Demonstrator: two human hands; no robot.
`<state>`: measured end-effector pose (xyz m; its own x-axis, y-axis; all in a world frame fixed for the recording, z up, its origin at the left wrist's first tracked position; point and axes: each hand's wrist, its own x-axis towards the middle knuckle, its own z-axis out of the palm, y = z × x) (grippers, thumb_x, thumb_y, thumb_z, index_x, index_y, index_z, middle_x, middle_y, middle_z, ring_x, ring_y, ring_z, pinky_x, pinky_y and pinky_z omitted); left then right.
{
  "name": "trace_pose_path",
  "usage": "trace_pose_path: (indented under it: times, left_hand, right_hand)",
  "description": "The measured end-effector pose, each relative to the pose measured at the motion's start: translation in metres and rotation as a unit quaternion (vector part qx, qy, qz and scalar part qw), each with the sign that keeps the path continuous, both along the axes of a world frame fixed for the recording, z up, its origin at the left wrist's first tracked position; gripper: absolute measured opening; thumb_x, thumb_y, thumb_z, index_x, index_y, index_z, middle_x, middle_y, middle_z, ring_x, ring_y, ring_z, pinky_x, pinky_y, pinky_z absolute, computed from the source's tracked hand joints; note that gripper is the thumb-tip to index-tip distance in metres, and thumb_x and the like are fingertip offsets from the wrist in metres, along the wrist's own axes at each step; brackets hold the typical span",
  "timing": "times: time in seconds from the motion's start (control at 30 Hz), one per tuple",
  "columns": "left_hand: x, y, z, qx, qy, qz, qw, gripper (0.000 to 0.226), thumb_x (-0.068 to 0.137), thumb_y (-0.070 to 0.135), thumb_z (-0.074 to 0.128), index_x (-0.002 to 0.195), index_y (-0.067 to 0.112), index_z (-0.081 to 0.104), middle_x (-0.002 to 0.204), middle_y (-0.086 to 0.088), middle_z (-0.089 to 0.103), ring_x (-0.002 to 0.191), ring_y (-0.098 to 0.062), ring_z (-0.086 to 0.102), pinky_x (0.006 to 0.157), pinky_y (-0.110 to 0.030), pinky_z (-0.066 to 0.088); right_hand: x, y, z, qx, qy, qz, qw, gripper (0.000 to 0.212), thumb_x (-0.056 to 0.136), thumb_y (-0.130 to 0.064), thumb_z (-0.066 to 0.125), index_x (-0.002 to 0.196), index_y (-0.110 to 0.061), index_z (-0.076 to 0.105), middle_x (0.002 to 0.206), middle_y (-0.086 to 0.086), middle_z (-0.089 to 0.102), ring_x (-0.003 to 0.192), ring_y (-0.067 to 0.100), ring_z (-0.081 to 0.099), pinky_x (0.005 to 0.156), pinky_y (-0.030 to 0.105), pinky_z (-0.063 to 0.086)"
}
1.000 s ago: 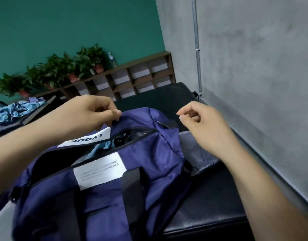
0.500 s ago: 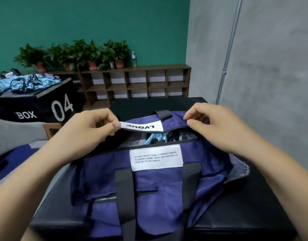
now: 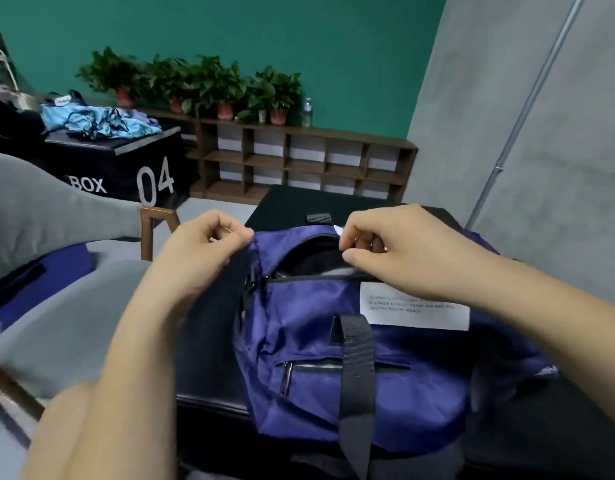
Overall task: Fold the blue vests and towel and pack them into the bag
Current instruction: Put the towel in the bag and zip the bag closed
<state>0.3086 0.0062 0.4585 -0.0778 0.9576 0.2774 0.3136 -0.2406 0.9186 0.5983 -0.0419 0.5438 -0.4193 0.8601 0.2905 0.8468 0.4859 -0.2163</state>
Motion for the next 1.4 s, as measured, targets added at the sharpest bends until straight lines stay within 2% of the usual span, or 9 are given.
trace_pose_path:
  times: [0.13, 0.27, 0.47, 0.53, 0.93, 1.03, 1.2, 1.3, 1.4]
  left_hand:
    - [-0.009, -0.001, -0.013, -0.085, 0.073, -0.014, 0.994, 0.059, 0.080, 0.080, 0.072, 0.092, 0.023, 0.064, 0.074, 0.008, 0.061, 0.070, -0.015, 0.054, 0.070, -0.037, 0.042]
    - [-0.004, -0.017, -0.014, -0.132, 0.079, -0.078, 0.985, 0.080, 0.074, 0.091, 0.067, 0.094, 0.014, 0.063, 0.069, 0.009, 0.065, 0.065, -0.013, 0.054, 0.070, -0.037, 0.042]
    - [0.003, -0.029, -0.012, -0.145, 0.026, -0.106, 0.983, 0.020, 0.097, 0.028, 0.063, 0.085, 0.013, 0.065, 0.069, 0.002, 0.066, 0.061, -0.014, 0.060, 0.064, -0.032, 0.041]
    - [0.005, -0.030, -0.012, -0.138, -0.002, -0.116, 0.984, 0.019, 0.097, 0.018, 0.059, 0.078, 0.018, 0.059, 0.069, 0.000, 0.061, 0.061, -0.015, 0.060, 0.058, -0.030, 0.037]
    - [0.004, -0.035, -0.016, -0.109, -0.071, -0.115, 0.985, 0.021, 0.095, 0.013, 0.055, 0.075, 0.017, 0.057, 0.063, 0.003, 0.054, 0.053, -0.012, 0.047, 0.053, -0.025, 0.036]
    - [0.006, -0.036, -0.015, -0.110, -0.092, -0.127, 0.981, 0.018, 0.096, 0.012, 0.056, 0.080, 0.015, 0.061, 0.069, -0.001, 0.057, 0.052, -0.011, 0.048, 0.052, -0.024, 0.038]
    - [0.012, -0.035, -0.017, -0.108, -0.118, -0.133, 0.978, 0.023, 0.095, 0.010, 0.053, 0.074, 0.018, 0.057, 0.066, 0.001, 0.051, 0.053, -0.012, 0.047, 0.050, -0.023, 0.037]
    - [0.015, -0.035, -0.016, -0.104, -0.124, -0.134, 0.978, 0.015, 0.094, 0.010, 0.055, 0.080, 0.015, 0.058, 0.068, -0.001, 0.051, 0.052, -0.011, 0.045, 0.049, -0.023, 0.037]
    - [0.015, -0.034, -0.016, -0.099, -0.124, -0.130, 0.979, 0.020, 0.094, 0.009, 0.056, 0.075, 0.017, 0.057, 0.069, -0.002, 0.051, 0.052, -0.013, 0.045, 0.050, -0.024, 0.036]
  right_hand:
    - [-0.047, 0.009, -0.012, 0.014, -0.036, 0.035, 0.999, 0.002, 0.093, -0.032, 0.070, 0.094, -0.031, 0.068, 0.076, -0.012, 0.068, 0.076, 0.006, 0.062, 0.071, 0.040, 0.055]
    - [-0.083, 0.013, -0.022, 0.043, -0.098, 0.063, 0.992, 0.011, 0.093, -0.039, 0.070, 0.098, -0.030, 0.065, 0.076, -0.015, 0.060, 0.084, 0.012, 0.060, 0.074, 0.043, 0.054]
    - [-0.106, 0.012, -0.031, 0.044, -0.189, 0.057, 0.979, 0.025, 0.090, -0.035, 0.068, 0.113, -0.025, 0.066, 0.084, -0.011, 0.053, 0.090, 0.018, 0.058, 0.076, 0.042, 0.054]
    - [-0.108, 0.009, -0.030, 0.040, -0.210, 0.052, 0.976, 0.026, 0.089, -0.034, 0.066, 0.112, -0.024, 0.067, 0.091, -0.009, 0.057, 0.090, 0.019, 0.057, 0.075, 0.040, 0.053]
    - [-0.106, 0.000, -0.039, 0.080, -0.236, 0.113, 0.962, 0.034, 0.099, -0.057, 0.061, 0.115, -0.028, 0.055, 0.102, -0.006, 0.064, 0.092, 0.022, 0.062, 0.077, 0.043, 0.053]
    - [-0.100, -0.001, -0.040, 0.066, -0.168, 0.125, 0.976, 0.030, 0.099, -0.057, 0.061, 0.109, -0.029, 0.054, 0.092, -0.014, 0.057, 0.084, 0.016, 0.055, 0.073, 0.041, 0.049]
    - [-0.097, 0.000, -0.042, 0.143, -0.153, 0.101, 0.973, 0.024, 0.105, -0.045, 0.052, 0.095, -0.024, 0.054, 0.087, -0.009, 0.048, 0.083, 0.020, 0.051, 0.070, 0.043, 0.049]
    - [-0.099, -0.003, -0.039, 0.141, -0.112, 0.078, 0.981, 0.023, 0.097, -0.037, 0.059, 0.082, -0.035, 0.041, 0.081, -0.009, 0.046, 0.076, 0.018, 0.048, 0.067, 0.041, 0.048]
    - [-0.099, -0.003, -0.037, 0.110, -0.062, 0.042, 0.991, 0.029, 0.089, -0.034, 0.060, 0.069, -0.033, 0.039, 0.073, -0.008, 0.050, 0.072, 0.017, 0.049, 0.066, 0.040, 0.046]
